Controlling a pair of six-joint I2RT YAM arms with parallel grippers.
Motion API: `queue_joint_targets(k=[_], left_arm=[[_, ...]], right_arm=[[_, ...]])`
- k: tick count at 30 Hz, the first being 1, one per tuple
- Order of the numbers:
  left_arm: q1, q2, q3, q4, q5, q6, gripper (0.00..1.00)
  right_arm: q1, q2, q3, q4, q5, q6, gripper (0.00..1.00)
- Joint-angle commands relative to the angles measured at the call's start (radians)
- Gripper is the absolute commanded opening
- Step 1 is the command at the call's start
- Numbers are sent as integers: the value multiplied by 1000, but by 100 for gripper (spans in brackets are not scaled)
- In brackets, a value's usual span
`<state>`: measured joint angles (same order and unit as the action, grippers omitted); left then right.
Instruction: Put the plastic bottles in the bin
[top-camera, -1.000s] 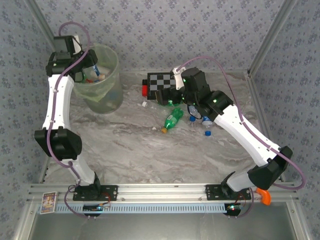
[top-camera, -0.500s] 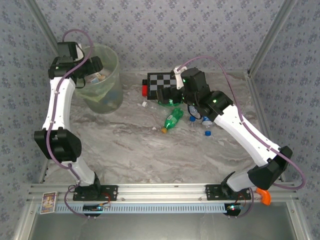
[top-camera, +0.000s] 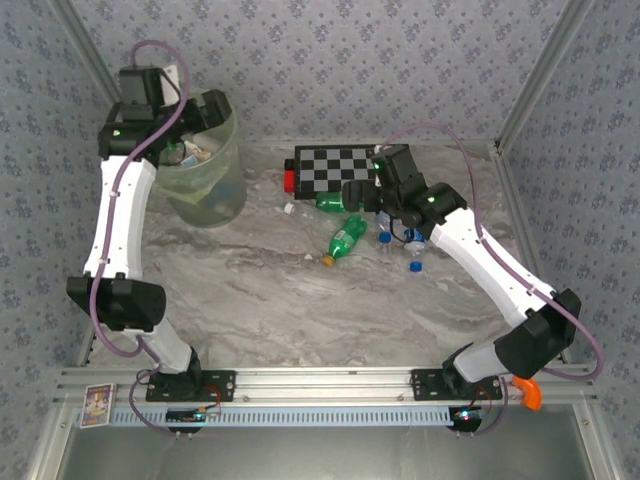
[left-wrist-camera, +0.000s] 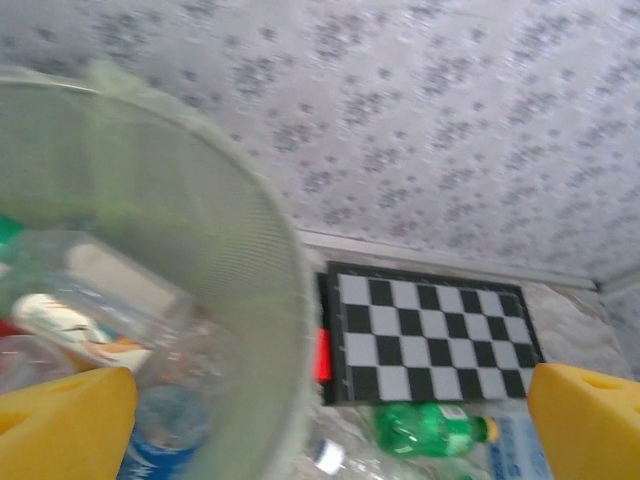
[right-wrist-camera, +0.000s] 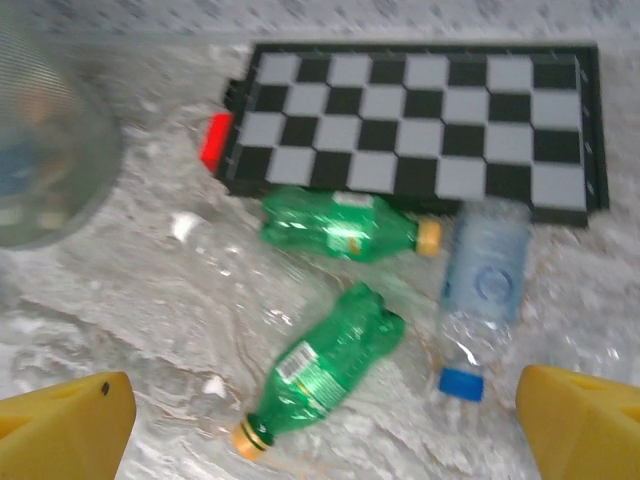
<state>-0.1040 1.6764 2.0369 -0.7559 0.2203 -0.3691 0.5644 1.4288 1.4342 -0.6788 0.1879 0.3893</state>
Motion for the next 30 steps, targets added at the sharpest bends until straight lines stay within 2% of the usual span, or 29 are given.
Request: queue_joint_targets(k=[1,7,11,15,18,23,26,30], left_arm=[[-81,-47,-30,27,24,-18,100],[-194,-65,-120,52,8,-59,100],[-244,-81,-196,66,-2,-85,100],[-261,-98,-246,44,-2,-100,100],[-261,-132,-281,35,-11,-104,100],[-261,-177,-294,-27,-47,-81,100],[-261,-199,-293,-72,-64,-72,100],[-260,-237,-307,-103,-90,-65,100]], right_arm=[[-46,-20,-61,-59,-3,92,99],[-85,-27,-177,-39,-25,205,92],[-27,-7,-233,21,-10,278,92],[40,50,-291,72,7,350,92],[95,112,-288,74,69,405,93],[156,233,-283,163,89,483,92],[185,314,-250,180,99,500,92],[198,411,-155,118,117,539,90]])
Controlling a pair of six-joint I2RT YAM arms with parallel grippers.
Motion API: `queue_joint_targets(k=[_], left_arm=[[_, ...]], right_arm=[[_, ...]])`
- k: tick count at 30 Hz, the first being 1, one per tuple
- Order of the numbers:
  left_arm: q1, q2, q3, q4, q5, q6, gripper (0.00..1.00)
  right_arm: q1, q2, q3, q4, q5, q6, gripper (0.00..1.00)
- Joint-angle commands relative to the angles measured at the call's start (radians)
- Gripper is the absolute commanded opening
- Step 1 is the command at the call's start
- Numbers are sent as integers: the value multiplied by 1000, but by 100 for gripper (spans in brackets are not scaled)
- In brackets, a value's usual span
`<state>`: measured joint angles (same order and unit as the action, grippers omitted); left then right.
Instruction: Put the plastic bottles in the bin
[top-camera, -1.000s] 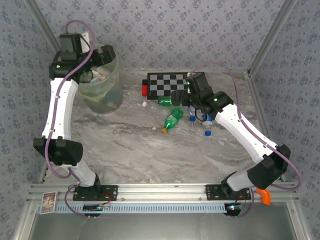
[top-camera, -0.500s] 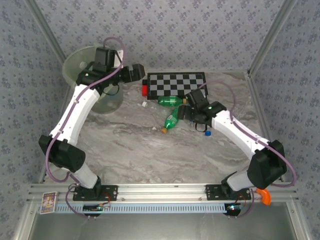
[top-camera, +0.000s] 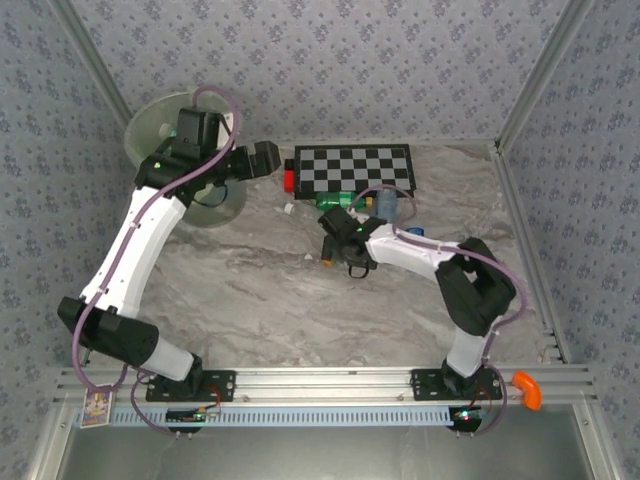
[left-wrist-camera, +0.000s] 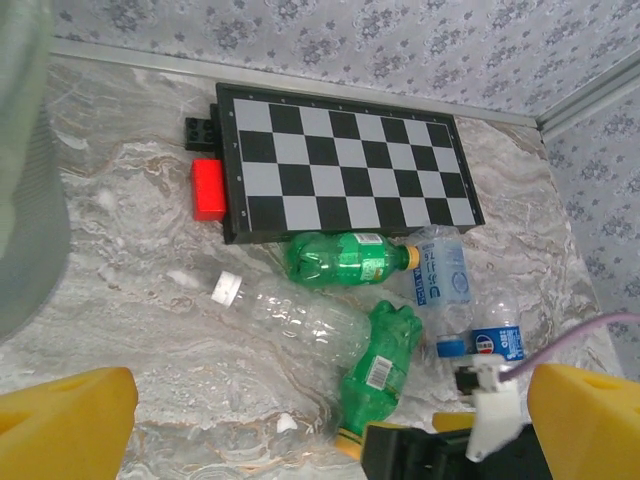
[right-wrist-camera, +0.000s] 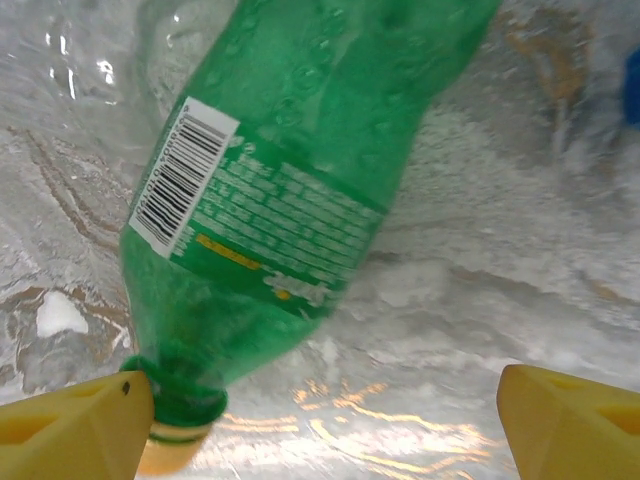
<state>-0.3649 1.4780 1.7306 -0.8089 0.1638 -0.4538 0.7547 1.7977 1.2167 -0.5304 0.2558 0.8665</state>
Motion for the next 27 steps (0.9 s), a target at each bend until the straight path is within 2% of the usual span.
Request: queue_joint_targets(k=[1,15,20,27], left_arm=[[1,-44,-3,-54,-40,20,100],[1,-62,-38,-23,-39,10,100],[1,-61,-36,-10,-40,17,100],[1,-59,-22,-7,-40,21,100]], right_arm=[[8,55,69,-46,51,69,89],[-34,17,-4,-25,59,15,76],[-62,22,-14,24,-9,-43,63],[-82,26,-56,88,-38,-125,58]])
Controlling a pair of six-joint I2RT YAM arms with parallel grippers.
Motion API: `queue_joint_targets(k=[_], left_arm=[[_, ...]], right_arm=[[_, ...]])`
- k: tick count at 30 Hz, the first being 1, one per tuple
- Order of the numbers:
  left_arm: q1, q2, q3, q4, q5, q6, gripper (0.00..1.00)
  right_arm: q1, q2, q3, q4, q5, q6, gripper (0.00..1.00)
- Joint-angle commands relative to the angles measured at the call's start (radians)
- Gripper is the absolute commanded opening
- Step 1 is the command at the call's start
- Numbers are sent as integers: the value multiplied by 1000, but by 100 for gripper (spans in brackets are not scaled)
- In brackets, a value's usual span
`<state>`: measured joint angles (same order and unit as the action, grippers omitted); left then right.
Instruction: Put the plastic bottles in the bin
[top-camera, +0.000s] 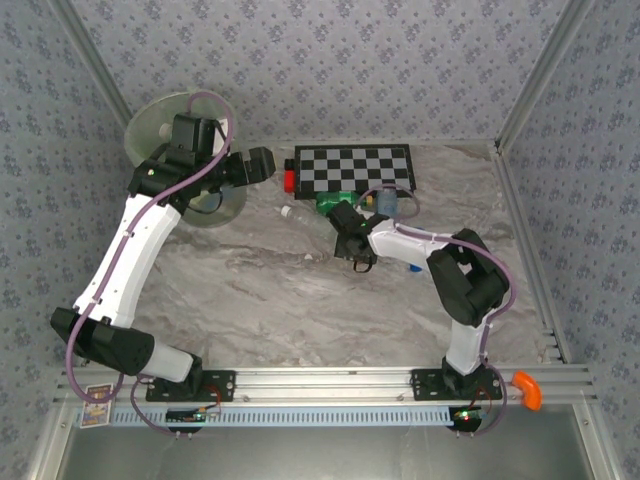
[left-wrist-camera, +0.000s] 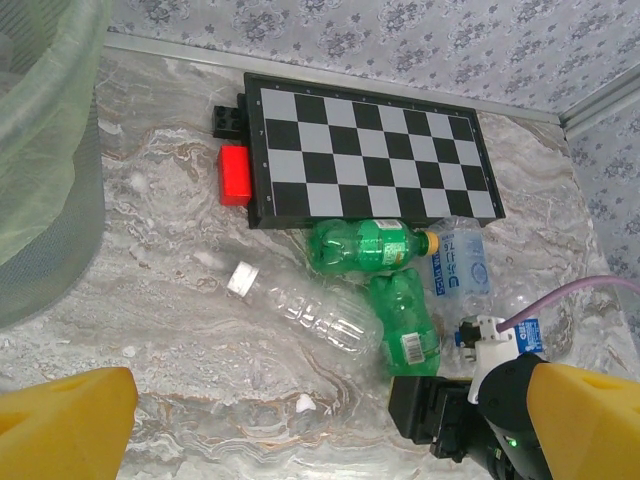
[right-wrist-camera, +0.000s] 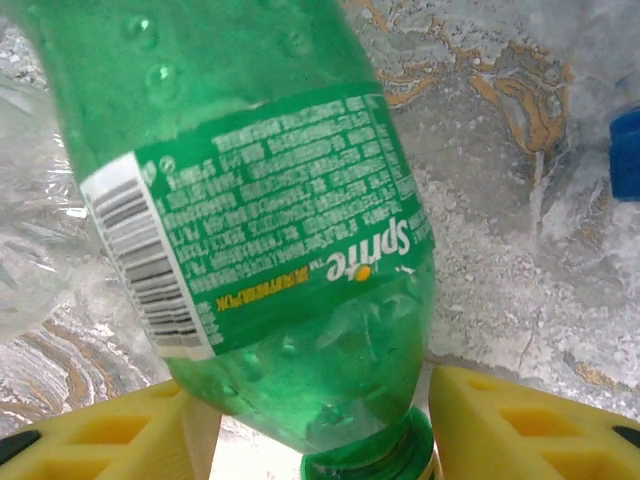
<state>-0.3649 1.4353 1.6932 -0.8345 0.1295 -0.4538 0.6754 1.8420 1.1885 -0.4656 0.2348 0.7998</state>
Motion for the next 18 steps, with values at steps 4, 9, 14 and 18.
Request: queue_joint_targets(k=[4,9,14,18], left_arm=[[2,-20,16,15,-8,23,100],[3,-23,11,18,-10,20,100],[3,-20,19,15,-10,20,100],[4,-14,23,22,-19,5,100]], right_arm=[[-11,-19,-48,50,-34,-98,58],[-21,-35,-92,106,-38,-123,52],[-16,-49,-107,116,-18,-137,37],[-10,-95,-122,116,-4,-149,34]])
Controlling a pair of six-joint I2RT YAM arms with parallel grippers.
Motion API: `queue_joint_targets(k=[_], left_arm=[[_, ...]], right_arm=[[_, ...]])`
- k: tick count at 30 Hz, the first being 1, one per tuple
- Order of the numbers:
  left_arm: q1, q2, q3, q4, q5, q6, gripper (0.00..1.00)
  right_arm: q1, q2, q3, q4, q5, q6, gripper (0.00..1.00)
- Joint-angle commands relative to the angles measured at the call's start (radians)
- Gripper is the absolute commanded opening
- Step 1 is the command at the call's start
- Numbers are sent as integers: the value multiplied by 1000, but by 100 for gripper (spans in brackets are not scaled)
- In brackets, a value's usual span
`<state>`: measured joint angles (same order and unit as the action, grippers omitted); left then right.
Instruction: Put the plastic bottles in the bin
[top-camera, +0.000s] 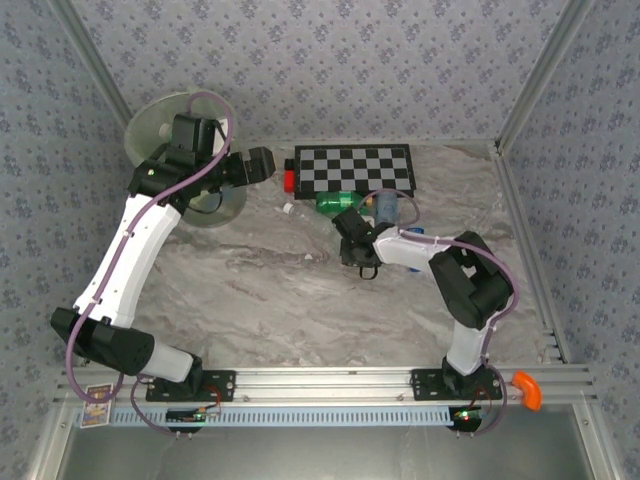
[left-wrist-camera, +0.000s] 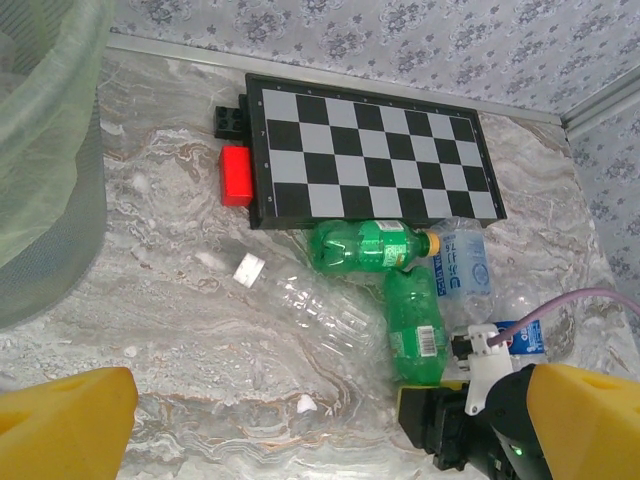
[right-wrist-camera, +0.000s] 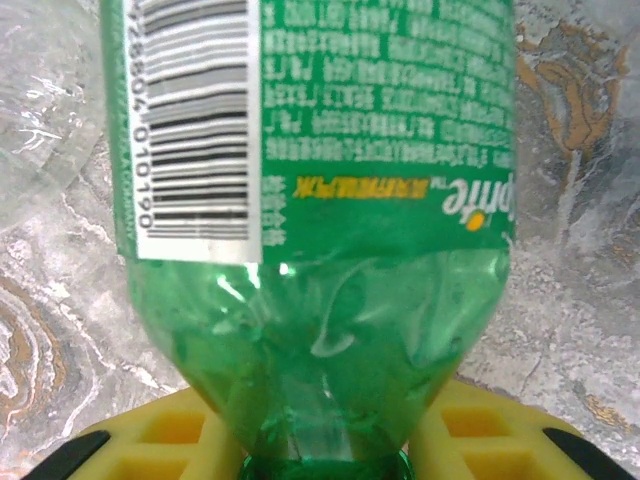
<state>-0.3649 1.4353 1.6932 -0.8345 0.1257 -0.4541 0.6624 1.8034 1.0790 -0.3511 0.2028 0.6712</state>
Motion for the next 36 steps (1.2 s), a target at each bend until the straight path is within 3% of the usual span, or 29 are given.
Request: queue_joint_targets(k=[1,13,21,36], left_arm=[[4,-14,19,31,-15,1,100],[35,53,-40,257,133,-142,94],[42,138,-12,400,303,-266,88],[73,160,-105,745,611,-517,85]], right_arm=[[8,-71,-13,-4,33,-22,34],[51,-321,28,-129,111,-113,33],[58,-439,104,-171,132,-175,32],[92,-462,229,-144,109,-257,30]])
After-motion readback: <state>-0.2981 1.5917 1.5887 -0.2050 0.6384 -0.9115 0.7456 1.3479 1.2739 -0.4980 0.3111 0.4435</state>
